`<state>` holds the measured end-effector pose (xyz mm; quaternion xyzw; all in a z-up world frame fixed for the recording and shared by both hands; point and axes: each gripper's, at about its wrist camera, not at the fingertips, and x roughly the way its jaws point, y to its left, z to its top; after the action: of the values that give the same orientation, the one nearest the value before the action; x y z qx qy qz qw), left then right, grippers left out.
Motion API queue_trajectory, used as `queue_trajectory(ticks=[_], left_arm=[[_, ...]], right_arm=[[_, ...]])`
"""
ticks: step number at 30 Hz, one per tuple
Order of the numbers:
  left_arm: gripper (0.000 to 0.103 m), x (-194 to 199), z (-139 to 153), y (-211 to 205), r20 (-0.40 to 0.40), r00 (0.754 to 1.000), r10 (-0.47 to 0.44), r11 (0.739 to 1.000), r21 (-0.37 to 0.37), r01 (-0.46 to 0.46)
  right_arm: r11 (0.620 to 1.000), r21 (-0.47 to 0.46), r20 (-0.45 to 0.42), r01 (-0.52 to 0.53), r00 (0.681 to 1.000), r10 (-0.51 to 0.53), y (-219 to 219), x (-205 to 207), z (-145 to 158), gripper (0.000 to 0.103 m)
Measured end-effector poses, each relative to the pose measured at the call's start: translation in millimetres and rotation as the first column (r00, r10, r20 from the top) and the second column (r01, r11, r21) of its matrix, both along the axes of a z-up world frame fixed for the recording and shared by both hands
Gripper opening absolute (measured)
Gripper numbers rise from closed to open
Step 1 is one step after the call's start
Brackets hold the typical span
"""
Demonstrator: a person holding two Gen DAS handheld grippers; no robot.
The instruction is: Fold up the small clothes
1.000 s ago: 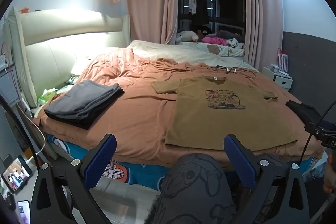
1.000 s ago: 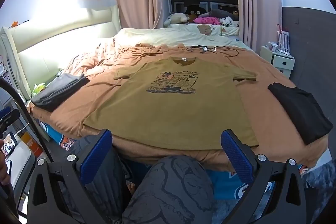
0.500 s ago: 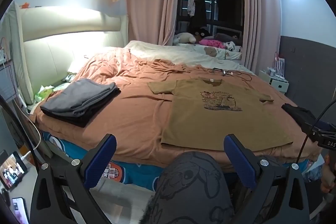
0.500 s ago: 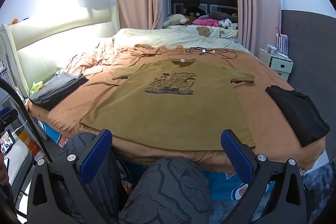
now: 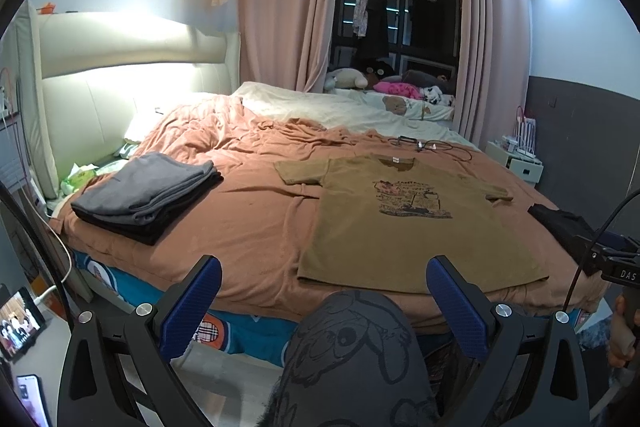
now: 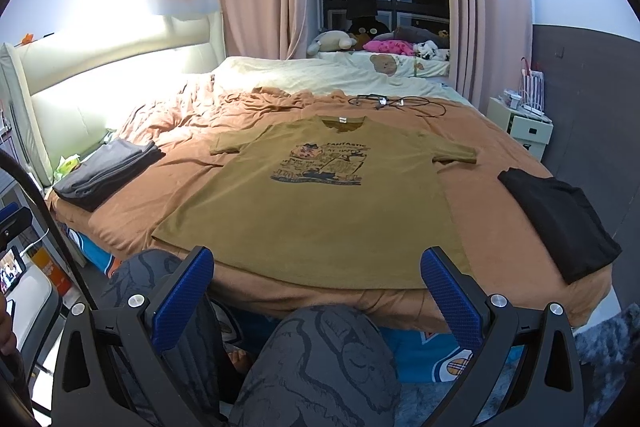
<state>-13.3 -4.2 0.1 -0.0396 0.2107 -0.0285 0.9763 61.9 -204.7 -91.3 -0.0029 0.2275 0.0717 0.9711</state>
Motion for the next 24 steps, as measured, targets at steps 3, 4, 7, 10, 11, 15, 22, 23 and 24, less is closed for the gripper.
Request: queue_trajectory(ticks=[3, 4, 7, 10, 11, 15, 22, 23, 24], left_arm=[[0.103, -0.2, 0.8, -1.7, 0.005, 1.0, -0.001, 1.0, -0.004, 0.001], [0.103, -0.4, 0.8, -1.8, 0.005, 1.0, 0.0, 1.0, -0.003, 0.0], [0.103, -0.3, 1.1, -1.0, 0.002, 1.0, -0.001, 1.0, -0.006, 0.001], [0.103, -0.2, 2.0, 0.3, -0.003, 1.0, -0.003, 1.0, -0.007, 0.003], [0.103, 0.1, 2.2, 0.7, -0.004, 1.0, -0.003, 1.0, -0.008, 0.003], [0.103, 0.5, 2.0, 1.3, -0.001, 1.0, 0.001, 1.0, -0.017, -0.001], [0.103, 1.3, -1.6, 6.6, -0.004, 1.0, 0.006, 1.0, -0.027, -0.006], [0.103, 1.5, -1.3, 6.9, -0.003, 1.0, 0.007, 1.0, -0.027, -0.007], [0.103, 0.7, -1.9, 7.1, -0.002, 1.0, 0.006, 1.0, -0.025, -0.006]], right_arm=[[1.0, 0.004, 0.007, 0.003, 1.0, -0.003, -0.6, -4.2, -3.0, 0.103], [1.0, 0.007, 0.008, 0.003, 1.0, -0.003, -1.3, -4.9, -4.3, 0.103], [1.0, 0.009, 0.006, 0.007, 1.0, -0.007, -1.8, -6.5, -7.3, 0.103], [1.0, 0.01, 0.001, 0.009, 1.0, -0.009, -2.7, -5.4, -6.9, 0.103], [1.0, 0.01, -0.003, 0.011, 1.0, -0.011, -2.5, -4.5, -7.9, 0.103], [1.0, 0.006, -0.007, 0.012, 1.0, -0.012, -1.3, -2.2, -5.3, 0.103], [1.0, -0.01, 0.007, 0.01, 1.0, -0.01, 5.5, -3.5, -1.7, 0.103], [1.0, -0.008, 0.008, 0.01, 1.0, -0.01, 3.2, -4.3, -3.6, 0.103], [1.0, -0.005, 0.01, 0.01, 1.0, -0.01, 3.6, -5.1, -3.7, 0.103]])
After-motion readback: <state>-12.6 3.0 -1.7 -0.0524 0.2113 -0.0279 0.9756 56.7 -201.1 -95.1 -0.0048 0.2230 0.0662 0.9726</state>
